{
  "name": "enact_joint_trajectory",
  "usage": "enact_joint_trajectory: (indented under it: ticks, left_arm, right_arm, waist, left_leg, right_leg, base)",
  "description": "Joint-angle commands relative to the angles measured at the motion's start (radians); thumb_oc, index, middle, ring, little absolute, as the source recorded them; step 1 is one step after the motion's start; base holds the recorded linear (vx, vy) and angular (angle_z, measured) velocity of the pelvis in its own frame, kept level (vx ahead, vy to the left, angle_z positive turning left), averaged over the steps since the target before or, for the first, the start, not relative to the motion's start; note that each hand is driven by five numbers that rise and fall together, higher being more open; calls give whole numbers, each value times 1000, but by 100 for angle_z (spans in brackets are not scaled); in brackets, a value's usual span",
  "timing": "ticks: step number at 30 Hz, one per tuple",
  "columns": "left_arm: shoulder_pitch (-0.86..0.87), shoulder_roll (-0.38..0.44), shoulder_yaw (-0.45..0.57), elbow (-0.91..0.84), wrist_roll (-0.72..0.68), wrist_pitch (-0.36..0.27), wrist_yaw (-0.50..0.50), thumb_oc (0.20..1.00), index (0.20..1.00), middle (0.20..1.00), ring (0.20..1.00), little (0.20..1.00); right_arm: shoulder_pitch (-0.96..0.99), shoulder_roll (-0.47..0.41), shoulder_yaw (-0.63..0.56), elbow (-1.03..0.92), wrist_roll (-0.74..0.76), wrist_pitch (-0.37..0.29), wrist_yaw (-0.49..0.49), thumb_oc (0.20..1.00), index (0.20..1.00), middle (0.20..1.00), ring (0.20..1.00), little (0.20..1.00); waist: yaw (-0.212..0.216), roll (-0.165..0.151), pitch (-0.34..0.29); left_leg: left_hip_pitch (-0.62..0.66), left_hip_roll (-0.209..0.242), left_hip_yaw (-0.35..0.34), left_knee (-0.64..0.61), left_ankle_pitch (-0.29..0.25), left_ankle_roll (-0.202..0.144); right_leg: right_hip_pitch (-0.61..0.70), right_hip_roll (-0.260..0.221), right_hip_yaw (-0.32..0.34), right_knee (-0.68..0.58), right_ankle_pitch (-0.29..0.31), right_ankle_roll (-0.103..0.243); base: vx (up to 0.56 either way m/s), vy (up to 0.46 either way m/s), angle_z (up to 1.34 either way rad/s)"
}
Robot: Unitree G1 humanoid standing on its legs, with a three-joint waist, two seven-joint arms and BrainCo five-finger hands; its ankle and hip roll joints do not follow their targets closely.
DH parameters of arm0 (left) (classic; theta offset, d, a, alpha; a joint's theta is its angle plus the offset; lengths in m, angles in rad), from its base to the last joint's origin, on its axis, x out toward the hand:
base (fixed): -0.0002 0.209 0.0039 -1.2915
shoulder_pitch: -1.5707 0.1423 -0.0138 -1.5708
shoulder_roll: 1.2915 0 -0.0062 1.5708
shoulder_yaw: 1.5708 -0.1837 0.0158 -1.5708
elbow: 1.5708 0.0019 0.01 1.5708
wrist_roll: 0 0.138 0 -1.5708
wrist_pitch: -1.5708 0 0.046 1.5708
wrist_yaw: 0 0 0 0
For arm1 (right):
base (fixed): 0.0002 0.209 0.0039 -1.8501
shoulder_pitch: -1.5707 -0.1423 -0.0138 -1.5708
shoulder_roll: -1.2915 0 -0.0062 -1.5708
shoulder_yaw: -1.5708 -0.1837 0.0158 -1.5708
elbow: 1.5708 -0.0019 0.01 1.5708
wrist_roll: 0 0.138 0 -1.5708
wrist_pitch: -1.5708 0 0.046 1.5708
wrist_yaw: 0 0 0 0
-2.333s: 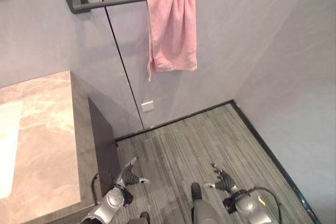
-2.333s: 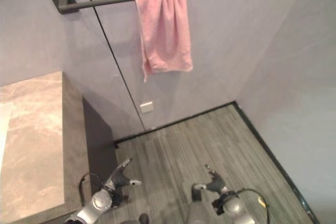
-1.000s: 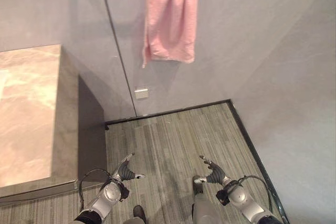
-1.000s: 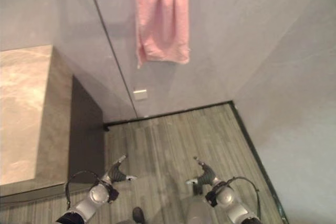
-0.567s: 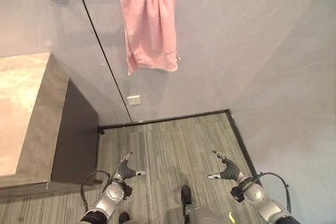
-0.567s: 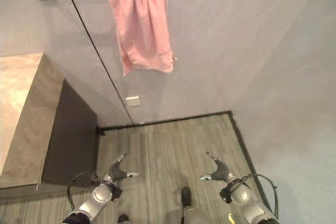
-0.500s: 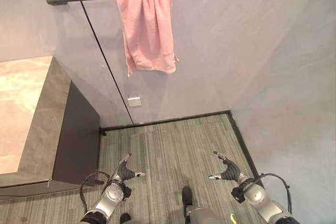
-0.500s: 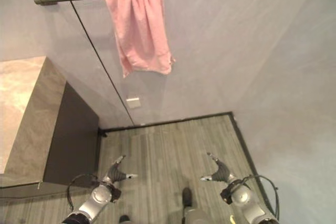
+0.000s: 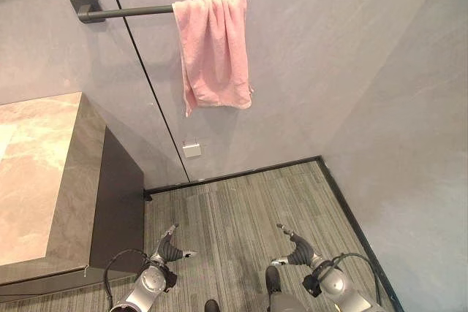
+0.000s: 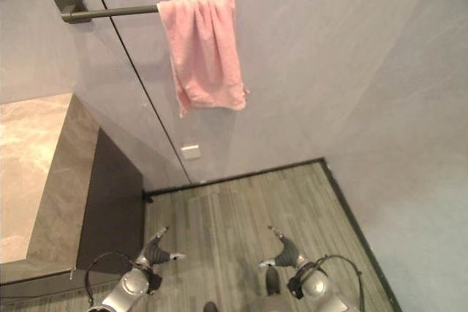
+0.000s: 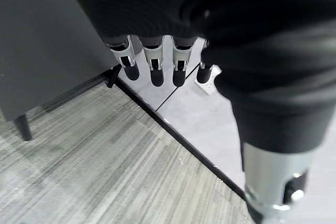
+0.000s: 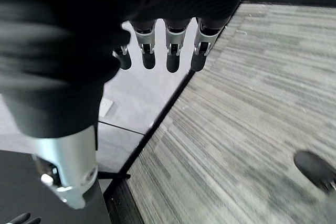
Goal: Put brush and paste in cup on sink, flatten towel.
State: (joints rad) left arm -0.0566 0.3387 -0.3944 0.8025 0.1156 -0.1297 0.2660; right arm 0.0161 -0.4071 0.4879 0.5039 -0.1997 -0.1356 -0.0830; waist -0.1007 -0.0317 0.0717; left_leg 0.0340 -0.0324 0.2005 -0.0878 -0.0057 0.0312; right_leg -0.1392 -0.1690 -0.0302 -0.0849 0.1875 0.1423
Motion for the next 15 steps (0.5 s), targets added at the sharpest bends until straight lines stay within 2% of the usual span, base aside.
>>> enact_joint_trajectory:
  ticks: [1, 5, 6, 8, 10, 15]
  left_arm:
    - [-51, 19, 8, -43, -9, -33, 14, 1000, 1000, 1000, 1000, 1000]
    - [-31, 34, 7, -119, -20, -32, -3, 1000, 1000, 1000, 1000, 1000]
    - [-19, 42, 14, -153, -31, -31, -11, 1000, 1000, 1000, 1000, 1000]
    - [-12, 44, 15, -170, -37, -30, -16, 1000, 1000, 1000, 1000, 1000]
    - [-9, 55, 12, -191, -33, -27, -25, 1000, 1000, 1000, 1000, 1000]
    - [-5, 65, 11, -188, -24, -29, -28, 1000, 1000, 1000, 1000, 1000]
  right_arm:
    - [-58, -7, -5, 25, 31, -19, -13, 1000, 1000, 1000, 1000, 1000]
    - [-42, 7, -67, 66, 142, -19, -21, 1000, 1000, 1000, 1000, 1000]
    - [-35, 15, -108, 80, 213, -23, -30, 1000, 1000, 1000, 1000, 1000]
    - [-32, 20, -128, 86, 253, -28, -29, 1000, 1000, 1000, 1000, 1000]
    - [-32, 17, -146, 80, 276, -33, -30, 1000, 1000, 1000, 1000, 1000]
    - [-30, 24, -150, 80, 293, -40, -29, 1000, 1000, 1000, 1000, 1000]
  waist:
    - [16, -47, 35]
    - [26, -56, 61]
    - [29, -56, 83]
    - [31, -55, 98]
    - [33, -56, 126]
    - [28, -45, 149]
  left_leg:
    - [-62, 60, -28, 120, -32, -52]
    - [-92, 48, -42, 209, -75, -41]
    - [-123, 45, -43, 266, -98, -38]
    - [-148, 43, -45, 308, -115, -37]
    - [-175, 43, -54, 348, -131, -36]
    - [-184, 36, -70, 380, -158, -19]
  right_leg:
    - [42, -29, 28, 93, -99, 46]
    - [52, -44, 8, 112, -109, 46]
    - [39, -48, 5, 143, -121, 45]
    - [22, -50, 7, 173, -130, 45]
    - [-3, -47, 13, 216, -141, 42]
    - [-63, -47, 38, 354, -150, 47]
  base:
    - [0, 47, 3]
    - [2, 45, 16]
    - [-48, 64, 13]
    - [-67, 57, 5]
    - [-72, 50, 3]
    - [-1, 69, 13]
